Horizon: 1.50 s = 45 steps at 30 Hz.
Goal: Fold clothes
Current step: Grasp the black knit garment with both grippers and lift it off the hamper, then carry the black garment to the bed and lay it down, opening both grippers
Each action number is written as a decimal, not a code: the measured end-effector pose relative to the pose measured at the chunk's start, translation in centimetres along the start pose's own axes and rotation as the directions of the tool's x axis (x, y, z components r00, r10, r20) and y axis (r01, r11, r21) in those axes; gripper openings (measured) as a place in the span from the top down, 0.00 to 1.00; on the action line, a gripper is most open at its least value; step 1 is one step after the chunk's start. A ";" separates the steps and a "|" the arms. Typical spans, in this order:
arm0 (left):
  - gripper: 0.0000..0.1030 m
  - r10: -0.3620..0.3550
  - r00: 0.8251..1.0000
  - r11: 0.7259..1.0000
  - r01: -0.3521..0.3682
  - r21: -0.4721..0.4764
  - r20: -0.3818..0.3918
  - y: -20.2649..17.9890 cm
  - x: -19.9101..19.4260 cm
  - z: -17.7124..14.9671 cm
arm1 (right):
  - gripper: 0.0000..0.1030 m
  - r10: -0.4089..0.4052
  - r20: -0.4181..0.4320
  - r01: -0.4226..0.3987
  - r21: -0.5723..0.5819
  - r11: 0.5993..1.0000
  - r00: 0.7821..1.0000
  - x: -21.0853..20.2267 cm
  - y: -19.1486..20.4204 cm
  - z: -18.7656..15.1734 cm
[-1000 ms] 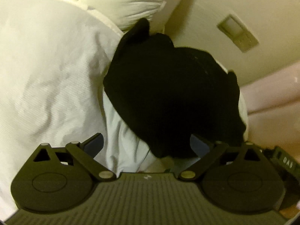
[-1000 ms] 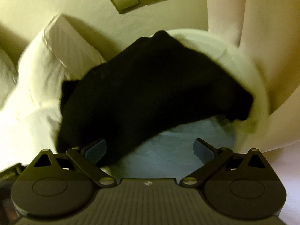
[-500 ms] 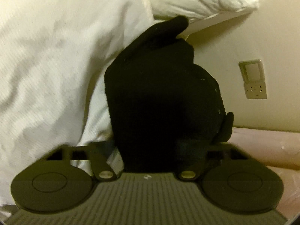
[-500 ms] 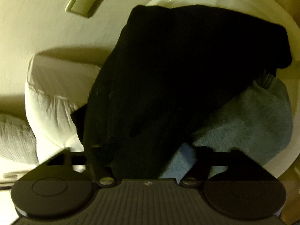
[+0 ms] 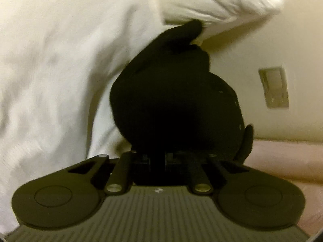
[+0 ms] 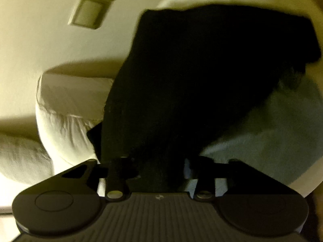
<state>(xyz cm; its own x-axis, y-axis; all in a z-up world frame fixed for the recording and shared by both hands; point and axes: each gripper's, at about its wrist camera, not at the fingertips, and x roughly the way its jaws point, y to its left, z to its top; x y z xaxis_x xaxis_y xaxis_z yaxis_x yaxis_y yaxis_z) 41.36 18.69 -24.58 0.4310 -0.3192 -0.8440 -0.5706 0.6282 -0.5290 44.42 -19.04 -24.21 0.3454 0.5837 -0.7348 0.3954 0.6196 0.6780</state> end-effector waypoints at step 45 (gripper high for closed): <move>0.94 0.473 0.138 0.880 -0.042 -0.472 0.870 18.7 -65.5 -46.8 | 0.85 0.389 -0.796 -0.880 -0.466 0.092 0.463 -16.5 36.2 -50.1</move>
<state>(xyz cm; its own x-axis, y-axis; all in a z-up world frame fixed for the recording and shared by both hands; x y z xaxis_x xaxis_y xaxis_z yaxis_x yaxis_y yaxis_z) -30.21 18.14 16.63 0.3975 0.8708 -0.2894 -0.8507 0.2314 -0.4720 10.41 20.04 13.26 -0.3640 0.9293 -0.0631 -0.6642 -0.2115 0.7170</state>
